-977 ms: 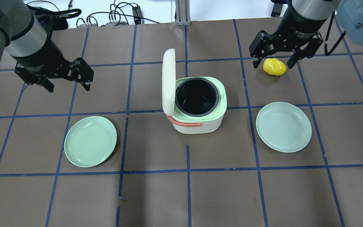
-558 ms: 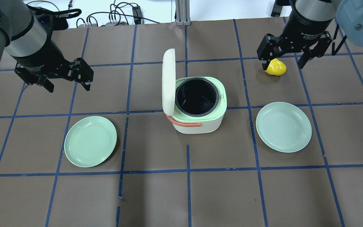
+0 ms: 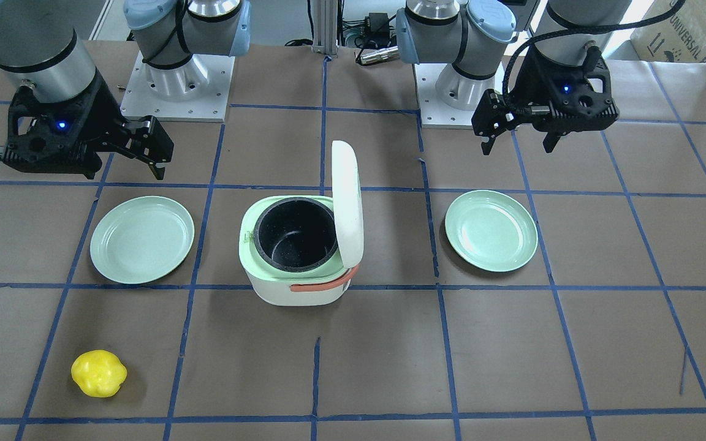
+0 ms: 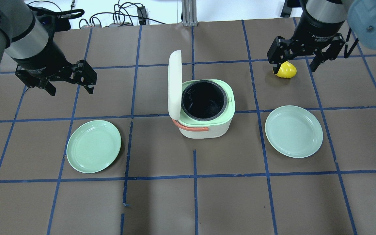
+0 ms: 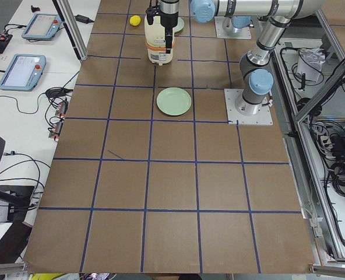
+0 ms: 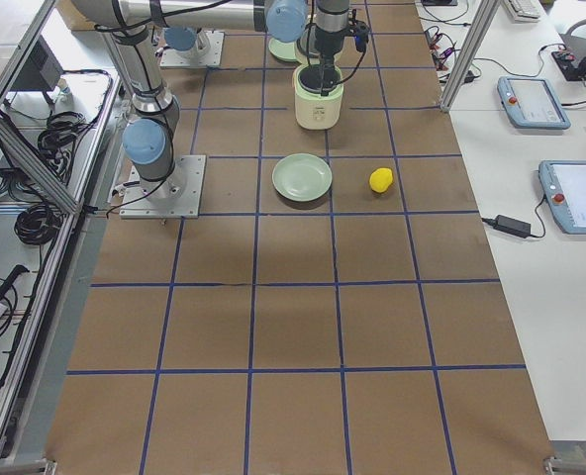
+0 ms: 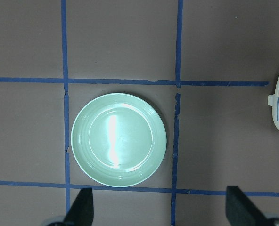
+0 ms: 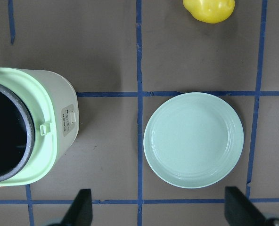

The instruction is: Press rice cooker button

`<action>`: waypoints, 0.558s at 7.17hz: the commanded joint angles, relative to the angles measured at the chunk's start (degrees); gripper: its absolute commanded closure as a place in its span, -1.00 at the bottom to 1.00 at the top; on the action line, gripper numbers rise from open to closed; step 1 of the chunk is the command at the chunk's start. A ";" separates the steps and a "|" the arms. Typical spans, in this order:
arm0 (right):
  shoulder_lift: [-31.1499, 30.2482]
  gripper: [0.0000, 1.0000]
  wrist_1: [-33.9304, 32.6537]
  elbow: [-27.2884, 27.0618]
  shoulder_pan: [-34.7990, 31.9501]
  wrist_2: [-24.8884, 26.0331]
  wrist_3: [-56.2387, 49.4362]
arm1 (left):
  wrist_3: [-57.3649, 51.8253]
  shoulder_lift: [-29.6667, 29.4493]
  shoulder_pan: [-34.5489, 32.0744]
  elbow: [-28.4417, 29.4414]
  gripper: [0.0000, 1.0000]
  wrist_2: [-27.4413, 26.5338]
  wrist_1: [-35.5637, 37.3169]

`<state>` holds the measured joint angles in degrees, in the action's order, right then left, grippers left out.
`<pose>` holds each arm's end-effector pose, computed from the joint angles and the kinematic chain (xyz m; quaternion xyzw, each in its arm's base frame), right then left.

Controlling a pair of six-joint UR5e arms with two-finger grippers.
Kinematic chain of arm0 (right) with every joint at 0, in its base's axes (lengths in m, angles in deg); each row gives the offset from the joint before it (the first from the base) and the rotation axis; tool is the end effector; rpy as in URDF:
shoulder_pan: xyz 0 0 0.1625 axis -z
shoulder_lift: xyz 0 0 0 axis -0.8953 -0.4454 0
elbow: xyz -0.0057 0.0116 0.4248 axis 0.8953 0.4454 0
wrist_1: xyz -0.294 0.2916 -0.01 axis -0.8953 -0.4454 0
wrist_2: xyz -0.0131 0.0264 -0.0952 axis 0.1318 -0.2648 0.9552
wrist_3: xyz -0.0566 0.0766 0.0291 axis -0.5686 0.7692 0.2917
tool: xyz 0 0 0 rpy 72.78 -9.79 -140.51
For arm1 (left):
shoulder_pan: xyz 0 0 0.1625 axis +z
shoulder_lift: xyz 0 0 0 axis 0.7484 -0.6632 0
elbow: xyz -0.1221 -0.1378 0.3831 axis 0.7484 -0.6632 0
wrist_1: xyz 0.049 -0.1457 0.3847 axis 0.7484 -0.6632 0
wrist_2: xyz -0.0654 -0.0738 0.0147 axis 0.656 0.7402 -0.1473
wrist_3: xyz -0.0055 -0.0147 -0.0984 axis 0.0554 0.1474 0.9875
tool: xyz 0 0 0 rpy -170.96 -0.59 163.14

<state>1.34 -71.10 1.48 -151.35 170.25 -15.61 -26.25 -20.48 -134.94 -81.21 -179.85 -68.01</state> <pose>0.1138 -0.5165 0.4756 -0.0019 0.9999 0.0135 0.0020 -0.0997 -0.4636 0.4865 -0.0158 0.9994 -0.0147 0.0276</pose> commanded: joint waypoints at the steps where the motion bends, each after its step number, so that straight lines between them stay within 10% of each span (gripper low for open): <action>1: -0.09 -0.99 0.03 0.00 0.00 -0.09 0.05 | 0.00 0.00 0.00 0.00 -1.00 0.00 -0.06; 4: -0.27 -0.99 0.03 -0.35 0.00 -0.09 0.05 | 0.00 0.00 0.00 0.00 -1.00 0.00 0.03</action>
<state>1.15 -71.07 1.35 -151.35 170.16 -15.56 -26.25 -20.48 -134.94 -81.21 -179.85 -67.99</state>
